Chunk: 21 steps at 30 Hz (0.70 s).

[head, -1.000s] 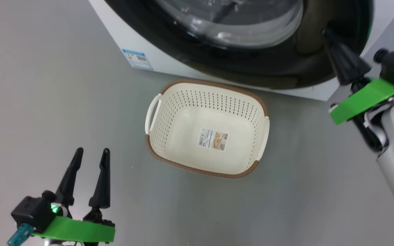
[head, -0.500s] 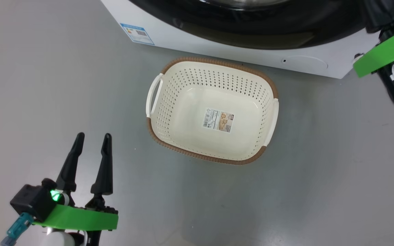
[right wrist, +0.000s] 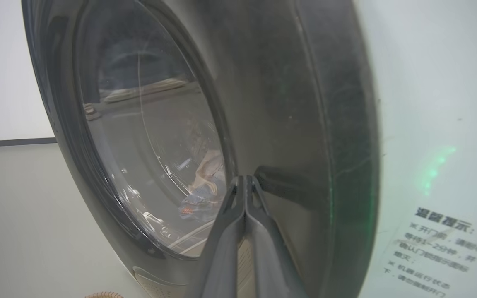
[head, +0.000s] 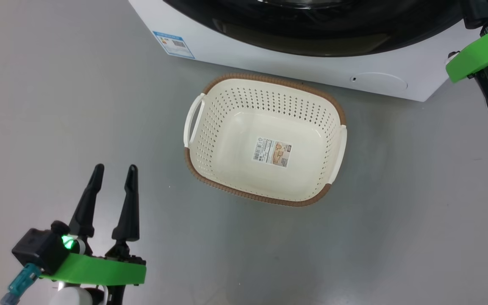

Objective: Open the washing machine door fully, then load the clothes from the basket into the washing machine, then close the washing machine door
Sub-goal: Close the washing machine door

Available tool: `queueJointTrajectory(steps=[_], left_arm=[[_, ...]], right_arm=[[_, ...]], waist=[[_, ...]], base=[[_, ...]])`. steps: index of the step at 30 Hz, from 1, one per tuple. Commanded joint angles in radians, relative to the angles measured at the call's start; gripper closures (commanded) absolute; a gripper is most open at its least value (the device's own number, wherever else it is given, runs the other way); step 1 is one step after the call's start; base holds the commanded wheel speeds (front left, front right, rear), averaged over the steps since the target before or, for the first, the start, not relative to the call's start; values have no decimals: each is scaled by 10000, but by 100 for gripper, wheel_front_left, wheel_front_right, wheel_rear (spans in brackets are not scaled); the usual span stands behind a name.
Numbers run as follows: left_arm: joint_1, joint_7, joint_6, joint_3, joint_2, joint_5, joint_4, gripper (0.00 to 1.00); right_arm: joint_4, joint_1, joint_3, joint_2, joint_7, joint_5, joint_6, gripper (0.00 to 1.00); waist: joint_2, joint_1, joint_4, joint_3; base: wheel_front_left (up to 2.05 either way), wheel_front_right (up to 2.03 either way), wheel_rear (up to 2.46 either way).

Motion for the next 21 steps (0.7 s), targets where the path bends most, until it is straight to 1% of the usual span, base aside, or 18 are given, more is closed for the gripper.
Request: queueJointTrajectory(steps=[1, 11, 12, 14, 15, 16, 17, 21], left_arm=[[-115, -82, -31, 367, 242, -45, -177, 0], [1, -82, -31, 371, 309, 16, -93, 0], [32, -82, -31, 369, 305, 21, -90, 0], [116, -82, -31, 379, 308, 27, -72, 0], [160, -82, -31, 381, 320, 37, -54, 0], [206, -82, -31, 378, 333, 50, -38, 0], [252, -82, -31, 371, 344, 66, -27, 0], [462, -82, -31, 354, 412, 120, 18, 0]], right_arm=[[-161, -28, -252, -129, -46, -74, -174, 100], [-351, 538, -153, 129, -46, 3, -174, 100], [-422, 672, -88, 152, -46, 17, -174, 87], [-557, 974, 55, 201, -46, 64, -174, 57], [-626, 1133, 110, 216, -46, 76, -174, 35], [-698, 1304, 144, 238, -46, 101, -174, 4], [-774, 1480, 165, 259, -46, 131, -174, 0], [-1077, 2223, 149, 340, -46, 338, -174, 0]], waist=[[0, 0, -19, -84], [0, 0, -193, -674], [0, 0, -225, -784], [0, 0, -312, -1027], [0, 0, -363, -1159], [0, 0, -417, -1300], [0, 0, -470, -1446], [0, 0, -664, -2071]], base=[[0, 0, 0], [0, 0, 0], [0, 0, 0], [0, 0, 0], [0, 0, 0], [0, 0, 0], [0, 0, 0], [0, 0, 0]])
